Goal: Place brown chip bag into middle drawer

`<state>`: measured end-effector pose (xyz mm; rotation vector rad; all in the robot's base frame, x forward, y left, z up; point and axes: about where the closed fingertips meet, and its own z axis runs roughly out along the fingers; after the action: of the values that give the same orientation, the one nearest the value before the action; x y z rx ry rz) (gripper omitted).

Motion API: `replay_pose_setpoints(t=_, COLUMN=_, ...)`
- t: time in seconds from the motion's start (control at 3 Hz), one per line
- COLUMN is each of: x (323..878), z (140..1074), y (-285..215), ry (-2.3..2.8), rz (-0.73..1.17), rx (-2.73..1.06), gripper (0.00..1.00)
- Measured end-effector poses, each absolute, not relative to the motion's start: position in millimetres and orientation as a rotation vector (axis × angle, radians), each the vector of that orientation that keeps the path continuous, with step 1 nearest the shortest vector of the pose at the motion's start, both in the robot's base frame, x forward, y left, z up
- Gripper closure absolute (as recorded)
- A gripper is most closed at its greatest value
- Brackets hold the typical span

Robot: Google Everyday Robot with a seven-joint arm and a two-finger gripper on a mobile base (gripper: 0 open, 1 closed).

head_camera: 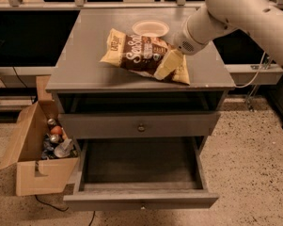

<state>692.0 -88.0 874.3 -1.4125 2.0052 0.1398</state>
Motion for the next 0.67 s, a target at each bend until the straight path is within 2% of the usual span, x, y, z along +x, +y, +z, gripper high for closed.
replay_pose_setpoints(t=0.33, x=700.9, z=868.0, y=-82.0, ry=2.010, rz=0.158, rx=-1.400, gripper=0.00)
replay_pose_setpoints(t=0.67, x=703.7, z=869.0, y=-70.0, ry=1.982, rz=0.205, rx=-1.390, gripper=0.24)
